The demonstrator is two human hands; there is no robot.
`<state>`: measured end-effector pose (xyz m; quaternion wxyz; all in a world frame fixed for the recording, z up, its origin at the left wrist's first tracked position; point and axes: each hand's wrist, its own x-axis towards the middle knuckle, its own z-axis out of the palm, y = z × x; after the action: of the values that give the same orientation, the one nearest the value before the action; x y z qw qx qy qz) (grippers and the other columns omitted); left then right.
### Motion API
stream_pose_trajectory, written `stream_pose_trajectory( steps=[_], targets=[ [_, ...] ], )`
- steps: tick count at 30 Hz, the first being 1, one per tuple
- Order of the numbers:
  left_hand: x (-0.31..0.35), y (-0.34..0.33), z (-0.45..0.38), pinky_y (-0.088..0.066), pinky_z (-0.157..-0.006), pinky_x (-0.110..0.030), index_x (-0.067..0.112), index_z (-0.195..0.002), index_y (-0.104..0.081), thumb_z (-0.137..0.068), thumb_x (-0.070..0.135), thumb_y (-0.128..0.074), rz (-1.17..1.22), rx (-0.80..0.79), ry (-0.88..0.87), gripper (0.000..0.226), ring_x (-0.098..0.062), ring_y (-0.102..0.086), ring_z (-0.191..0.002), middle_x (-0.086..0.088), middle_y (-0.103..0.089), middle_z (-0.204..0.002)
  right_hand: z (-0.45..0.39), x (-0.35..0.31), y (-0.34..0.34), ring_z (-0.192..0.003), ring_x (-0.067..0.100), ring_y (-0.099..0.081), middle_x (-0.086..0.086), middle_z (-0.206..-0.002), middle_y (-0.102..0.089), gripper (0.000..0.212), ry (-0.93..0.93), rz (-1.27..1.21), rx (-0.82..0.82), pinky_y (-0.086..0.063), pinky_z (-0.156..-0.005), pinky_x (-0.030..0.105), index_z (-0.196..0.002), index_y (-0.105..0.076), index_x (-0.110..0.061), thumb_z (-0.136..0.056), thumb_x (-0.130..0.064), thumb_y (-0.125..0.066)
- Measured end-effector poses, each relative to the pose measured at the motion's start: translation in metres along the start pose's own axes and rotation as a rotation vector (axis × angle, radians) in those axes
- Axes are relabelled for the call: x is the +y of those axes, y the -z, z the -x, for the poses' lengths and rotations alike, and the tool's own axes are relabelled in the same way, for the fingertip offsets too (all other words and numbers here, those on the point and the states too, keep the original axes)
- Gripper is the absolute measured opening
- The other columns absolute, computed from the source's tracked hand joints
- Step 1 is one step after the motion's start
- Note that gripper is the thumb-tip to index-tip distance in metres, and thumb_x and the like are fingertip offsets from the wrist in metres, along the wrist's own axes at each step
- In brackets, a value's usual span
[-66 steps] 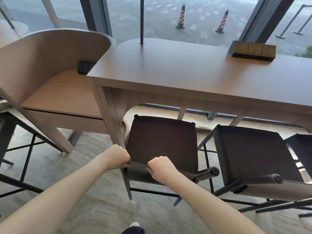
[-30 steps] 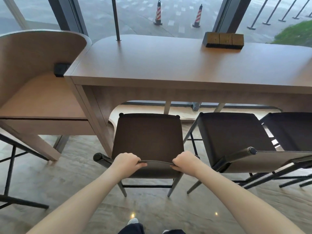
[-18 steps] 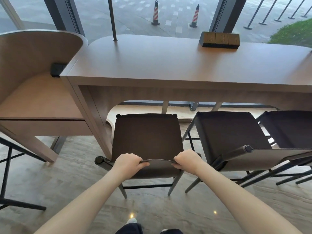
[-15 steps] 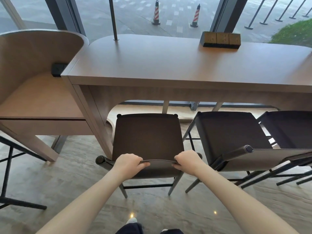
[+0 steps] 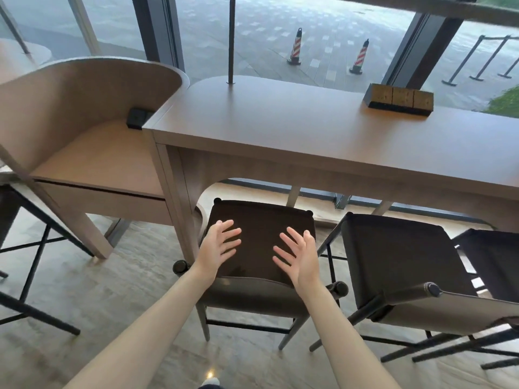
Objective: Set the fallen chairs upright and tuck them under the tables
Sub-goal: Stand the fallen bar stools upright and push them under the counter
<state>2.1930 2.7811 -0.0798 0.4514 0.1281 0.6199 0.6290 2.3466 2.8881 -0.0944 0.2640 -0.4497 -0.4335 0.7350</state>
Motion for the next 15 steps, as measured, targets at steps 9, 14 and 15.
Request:
stream_pose_trajectory(
  steps=[9, 14, 15],
  targets=[
    [0.055, 0.022, 0.021, -0.039, -0.108, -0.043, 0.014, -0.136, -0.049, -0.103, 0.042, -0.022, 0.097, 0.019, -0.259, 0.051, -0.027, -0.059, -0.118, -0.009, -0.060, -0.130, 0.006, -0.066, -0.015, -0.114, 0.026, -0.061, 0.000, -0.126, -0.063, 0.038, 0.191, -0.104, -0.091, -0.045, -0.101, 0.045, -0.118, -0.061, -0.026, -0.103, -0.043, -0.031],
    [0.039, 0.061, 0.061, -0.043, -0.104, -0.043, 0.016, -0.131, -0.054, -0.103, 0.046, -0.023, 0.188, 0.206, -0.298, 0.051, -0.024, -0.063, -0.111, -0.005, -0.066, -0.122, 0.017, -0.055, -0.045, -0.113, 0.028, -0.061, 0.005, -0.129, -0.062, 0.043, 0.116, -0.033, -0.213, -0.044, -0.103, 0.048, -0.128, -0.057, -0.019, -0.102, -0.043, -0.033],
    [0.035, 0.072, 0.075, -0.044, -0.103, -0.042, 0.016, -0.131, -0.054, -0.103, 0.046, -0.023, 0.208, 0.263, -0.315, 0.051, -0.025, -0.064, -0.111, -0.006, -0.066, -0.122, 0.021, -0.051, -0.055, -0.112, 0.028, -0.062, 0.005, -0.128, -0.062, 0.043, 0.089, -0.011, -0.253, -0.045, -0.103, 0.049, -0.128, -0.058, -0.019, -0.102, -0.043, -0.034]
  ],
)
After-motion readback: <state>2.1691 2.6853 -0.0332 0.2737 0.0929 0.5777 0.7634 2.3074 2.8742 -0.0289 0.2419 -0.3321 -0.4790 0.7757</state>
